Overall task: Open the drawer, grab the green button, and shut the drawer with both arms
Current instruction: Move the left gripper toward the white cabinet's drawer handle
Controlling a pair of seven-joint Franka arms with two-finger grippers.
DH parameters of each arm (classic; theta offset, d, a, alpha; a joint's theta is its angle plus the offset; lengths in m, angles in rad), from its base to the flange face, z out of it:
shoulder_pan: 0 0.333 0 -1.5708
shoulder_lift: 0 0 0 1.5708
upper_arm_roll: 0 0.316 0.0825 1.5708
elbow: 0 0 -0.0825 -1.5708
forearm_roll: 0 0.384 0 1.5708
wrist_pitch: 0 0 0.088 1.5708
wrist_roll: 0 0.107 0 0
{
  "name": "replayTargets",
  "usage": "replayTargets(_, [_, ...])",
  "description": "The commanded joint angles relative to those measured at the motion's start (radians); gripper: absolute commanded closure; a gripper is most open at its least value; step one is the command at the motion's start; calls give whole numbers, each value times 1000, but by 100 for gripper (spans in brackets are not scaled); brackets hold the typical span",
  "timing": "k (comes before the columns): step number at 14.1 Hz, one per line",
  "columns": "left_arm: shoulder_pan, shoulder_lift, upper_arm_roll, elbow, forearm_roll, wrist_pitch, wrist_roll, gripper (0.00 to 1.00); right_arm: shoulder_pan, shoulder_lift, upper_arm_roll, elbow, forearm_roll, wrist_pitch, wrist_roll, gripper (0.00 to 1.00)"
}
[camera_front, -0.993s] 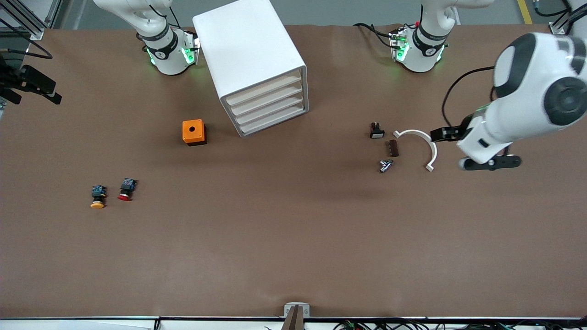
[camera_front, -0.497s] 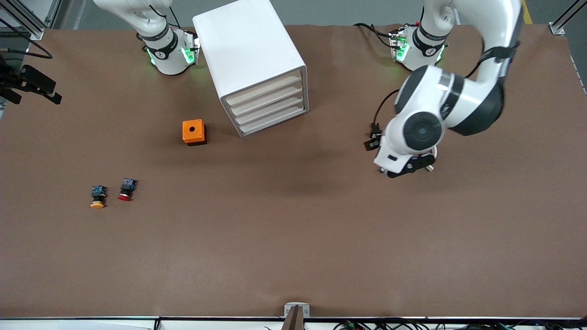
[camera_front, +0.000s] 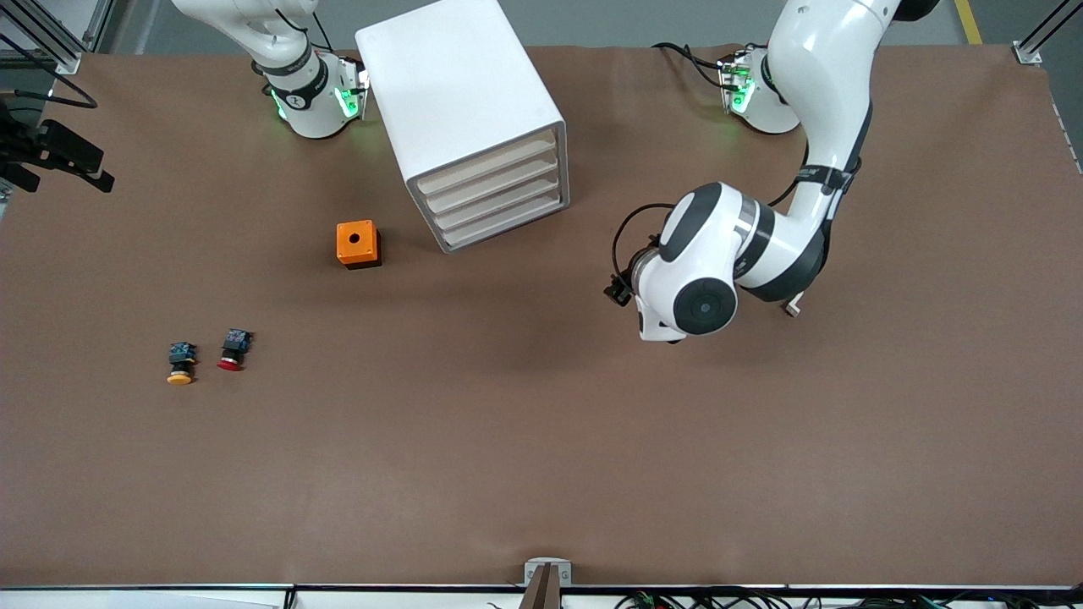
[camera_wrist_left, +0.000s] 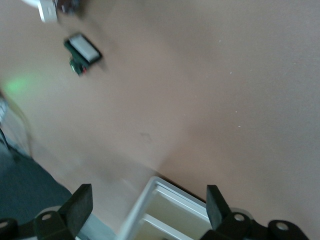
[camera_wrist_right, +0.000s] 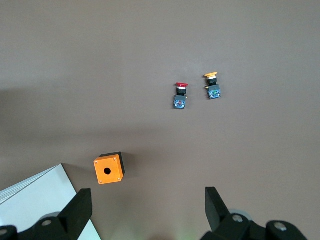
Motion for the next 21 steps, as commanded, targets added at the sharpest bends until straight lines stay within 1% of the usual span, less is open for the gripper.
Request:
replayTargets(1, [-3, 85, 0, 94, -105, -26, -173, 1, -3, -10, 2, 3, 1, -13, -10, 0])
replayTargets(2, [-3, 124, -1, 123, -159, -25, -295, 1, -3, -10, 2, 1, 1, -12, -10, 0])
replayTargets(4, [-3, 154, 3, 124, -239, -7, -423, 1, -3, -10, 2, 1, 1, -13, -10, 0])
replayTargets(5, [-3, 171, -1, 124, -259, -8, -486, 1, -3, -10, 2, 1, 1, -13, -10, 0])
replayTargets(6, [0, 187, -4, 125, -300, -10, -578, 1, -3, -10, 2, 1, 1, -16, -10, 0])
replayTargets(7, [5, 197, -7, 125, -375, -11, -639, 1, -3, -10, 2, 1, 1, -16, -10, 0])
replayTargets(9, [6, 217, -7, 124, -463, -14, -707, 1, -3, -10, 2, 0, 1, -18, -10, 0])
replayTargets(11, [0, 236, -7, 124, -501, -19, -785, 1, -5, -10, 2, 1, 1, -20, -11, 0])
replayTargets(15, [0, 280, -69, 119, -526, -48, -841, 2, -5, -10, 2, 0, 1, -20, -10, 0])
replayTargets(16, [0, 296, -89, 116, -540, -62, -855, 6, -7, -10, 2, 0, 1, -20, -10, 0])
replayTargets(17, [3, 319, -110, 111, -547, -81, -868, 15, -7, -10, 2, 0, 1, -20, -11, 0])
replayTargets(18, [0, 329, -116, 108, -547, -92, -876, 24, -7, -10, 2, 0, 1, -20, -11, 0])
replayTargets(20, [-3, 351, -122, 105, -549, -117, -876, 39, -7, -10, 2, 0, 1, -20, -11, 0])
replayTargets(21, [-2, 363, -130, 105, -549, -126, -875, 43, -7, -10, 1, 0, 1, -20, -11, 0])
